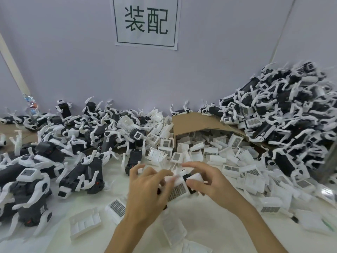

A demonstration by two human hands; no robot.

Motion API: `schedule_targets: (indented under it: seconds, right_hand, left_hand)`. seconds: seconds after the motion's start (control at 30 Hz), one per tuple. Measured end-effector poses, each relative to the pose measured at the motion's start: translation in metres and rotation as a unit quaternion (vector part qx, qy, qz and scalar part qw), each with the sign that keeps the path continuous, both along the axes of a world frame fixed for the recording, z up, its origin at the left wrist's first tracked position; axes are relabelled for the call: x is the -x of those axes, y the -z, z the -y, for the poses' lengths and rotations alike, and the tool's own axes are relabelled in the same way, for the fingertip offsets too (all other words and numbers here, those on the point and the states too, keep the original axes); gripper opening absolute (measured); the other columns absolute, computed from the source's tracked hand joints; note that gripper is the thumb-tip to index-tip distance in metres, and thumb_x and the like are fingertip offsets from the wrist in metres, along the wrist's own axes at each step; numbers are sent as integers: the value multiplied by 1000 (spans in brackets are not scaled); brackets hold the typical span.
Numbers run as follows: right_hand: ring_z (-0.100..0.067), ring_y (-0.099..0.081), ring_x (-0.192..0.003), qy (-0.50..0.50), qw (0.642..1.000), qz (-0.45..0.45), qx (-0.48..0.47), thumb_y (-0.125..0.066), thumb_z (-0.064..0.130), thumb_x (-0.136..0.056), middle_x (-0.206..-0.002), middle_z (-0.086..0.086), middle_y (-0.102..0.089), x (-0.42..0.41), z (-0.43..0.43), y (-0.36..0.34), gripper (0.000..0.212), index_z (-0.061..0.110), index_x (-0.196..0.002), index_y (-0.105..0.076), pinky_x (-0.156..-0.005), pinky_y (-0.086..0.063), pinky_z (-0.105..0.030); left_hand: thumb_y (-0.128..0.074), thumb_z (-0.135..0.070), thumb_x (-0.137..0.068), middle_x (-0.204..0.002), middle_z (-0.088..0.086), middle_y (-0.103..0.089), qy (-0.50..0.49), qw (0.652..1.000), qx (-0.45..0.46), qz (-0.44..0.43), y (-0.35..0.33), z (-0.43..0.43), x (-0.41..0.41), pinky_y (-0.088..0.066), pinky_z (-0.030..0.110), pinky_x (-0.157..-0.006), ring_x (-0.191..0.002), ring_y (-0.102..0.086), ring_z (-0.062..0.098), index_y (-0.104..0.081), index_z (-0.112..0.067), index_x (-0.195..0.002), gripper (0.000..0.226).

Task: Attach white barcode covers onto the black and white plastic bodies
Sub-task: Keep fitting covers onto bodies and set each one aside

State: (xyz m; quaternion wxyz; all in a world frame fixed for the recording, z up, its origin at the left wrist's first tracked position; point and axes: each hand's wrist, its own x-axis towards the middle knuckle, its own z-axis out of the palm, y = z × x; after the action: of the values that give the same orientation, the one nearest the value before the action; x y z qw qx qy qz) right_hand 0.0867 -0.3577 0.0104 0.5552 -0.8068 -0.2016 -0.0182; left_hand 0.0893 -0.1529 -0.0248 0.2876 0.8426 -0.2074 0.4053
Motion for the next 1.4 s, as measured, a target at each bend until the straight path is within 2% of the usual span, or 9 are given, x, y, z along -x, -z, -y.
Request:
schedule_targets:
  seconds: [0.13, 0.33, 0.4, 0.47, 0.6, 0.73, 0.97, 1.2, 1.4]
  right_hand:
    - [-6, -53, -50, 64, 997, -13, -29, -69, 23, -93, -89, 1, -72, -11, -4, -14, 12, 26, -101, -78, -43, -41, -22]
    - [-16, -58, -81, 211, 941, -38, -262, -64, 20, -94, -105, -6, -58, -67, 55, -138, 17, 9, -106, -58, -65, -54, -15]
    - [-17, -61, -98, 207, 883, 12, -422, -59, 41, -98, -125, -6, -56, -81, 82, -199, 52, 19, -141, -39, -78, -53, -13]
    - [-34, -60, -117, 169, 855, 25, -490, -45, 56, -100, -150, -18, -42, -101, 99, -240, 76, 16, -157, -13, -96, -52, -40]
    - [-22, -67, -96, 232, 929, 65, -279, -43, 37, -105, -137, -11, -55, -103, 64, -214, 45, 15, -145, -41, -82, -50, -36]
    - [-15, -57, -122, 178, 978, 53, -95, -61, 36, -97, -139, 2, -57, -61, 8, -72, 42, 29, -138, -53, -104, -45, -37]
    - [-10, -38, -137, 107, 962, 45, 248, -57, 49, -95, -146, 12, -45, -18, -43, 60, 73, 35, -156, -20, -117, -23, -34]
    - [-12, -55, -117, 128, 977, 22, 172, -70, 42, -89, -125, 13, -59, -22, -42, 66, 44, 34, -125, -46, -101, -45, -36]
    - [0, -58, -92, 137, 978, 61, 146, -84, 43, -75, -99, 17, -56, -24, -39, 66, 32, 30, -85, -57, -79, -45, -18]
  left_hand:
    - [-38, -31, -99, -80, -19, -64, -62, 972, 226, 21, -9, -10, -4, -27, 30, -89, -82, -49, -19, -70, -25, -99, 33]
    - [-36, -28, -97, -90, -4, -66, -78, 950, 301, 26, -9, -16, -4, -44, 52, -87, -75, -53, 2, -66, -22, -90, 31]
    - [-38, -27, -97, -100, -3, -65, -71, 956, 282, 33, -8, -9, -3, -43, 54, -89, -90, -52, 2, -67, -19, -85, 32]
    - [-39, -26, -96, -107, -3, -61, -66, 964, 254, 44, -7, -3, -3, -40, 50, -89, -99, -47, -3, -64, -24, -85, 27]
    - [-42, -30, -93, -116, 1, -60, -73, 967, 242, 41, -4, -5, -6, -30, 39, -89, -103, -41, -18, -63, -27, -89, 22]
    - [-48, -28, -89, -126, 7, -59, -129, 962, 238, -20, -2, -11, -9, -29, 41, -96, -104, -49, 6, -69, -15, -98, 26]
    - [-73, -3, -81, -140, 12, -55, -267, 941, 206, -37, 0, -33, -15, -26, 55, -110, -132, -48, 34, -67, -12, -113, 34]
    - [-68, -21, -90, -156, 11, -41, -307, 909, 201, -200, 8, -73, -22, -31, 53, -115, -141, -39, 31, -47, -15, -146, 60]
    - [-67, -19, -92, -133, 7, -50, -236, 917, 260, -192, 8, -72, -24, -45, 42, -99, -109, -56, 24, -68, -15, -110, 18]
